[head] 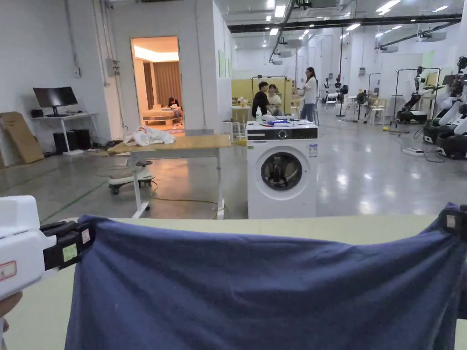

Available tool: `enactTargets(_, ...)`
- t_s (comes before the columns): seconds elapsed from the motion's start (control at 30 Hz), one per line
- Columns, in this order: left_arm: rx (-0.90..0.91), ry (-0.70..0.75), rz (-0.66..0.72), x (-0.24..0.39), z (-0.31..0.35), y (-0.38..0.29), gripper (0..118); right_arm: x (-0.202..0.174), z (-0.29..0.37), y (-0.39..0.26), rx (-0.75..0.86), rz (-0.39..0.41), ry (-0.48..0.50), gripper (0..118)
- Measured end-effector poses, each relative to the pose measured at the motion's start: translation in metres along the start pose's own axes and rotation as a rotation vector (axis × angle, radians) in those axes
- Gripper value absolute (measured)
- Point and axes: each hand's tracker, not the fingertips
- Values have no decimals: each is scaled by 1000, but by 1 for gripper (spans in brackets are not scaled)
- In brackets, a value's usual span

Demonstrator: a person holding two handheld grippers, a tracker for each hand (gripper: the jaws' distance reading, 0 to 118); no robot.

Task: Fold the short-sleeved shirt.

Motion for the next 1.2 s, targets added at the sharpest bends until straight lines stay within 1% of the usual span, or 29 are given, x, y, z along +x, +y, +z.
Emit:
enactTargets(0.03,26,12,2,-2,-2,11,0,0,2,12,23,-22,16,6)
enactTargets(0.07,48,10,0,-4,-2,24,0,-1,3,25,40,-26,20,6)
enactTargets(0.17,98,19,5,-5,-5,54,0,-5,-2,60,98,15,-14,6)
enactTargets(0.2,115,22,-2,-3,-8,63,0,-10,-4,70,136,31,-34,6)
enactTargets(0.27,123,49,-34,1,-18,80,0,-14,-17,88,155,55,-70,6)
enactTargets(0.3,128,51,-39,1,-27,87,0,-18,-22,97,159,50,-71,6)
enactTargets(0.37,131,100,-87,5,-46,101,0,-24,-33,112,191,66,-93,6)
enactTargets(0.4,130,100,-87,6,-56,108,0,-28,-40,120,203,84,-109,6)
enactTargets(0.53,138,135,-120,7,-96,129,0,-34,-71,151,231,107,-148,6)
enactTargets(0.6,141,146,-116,6,-117,136,0,-37,-89,168,240,118,-160,6)
enactTargets(0.73,152,172,-129,6,-151,142,0,-44,-118,193,269,82,-189,6)
enactTargets(0.9,129,196,-151,1,-194,149,0,-49,-156,214,283,91,-232,6)
enactTargets(1.07,100,198,-142,-8,-230,154,0,-56,-183,223,278,127,-261,6)
enactTargets(1.2,91,190,-96,-14,-251,144,0,-56,-208,214,245,159,-276,6)
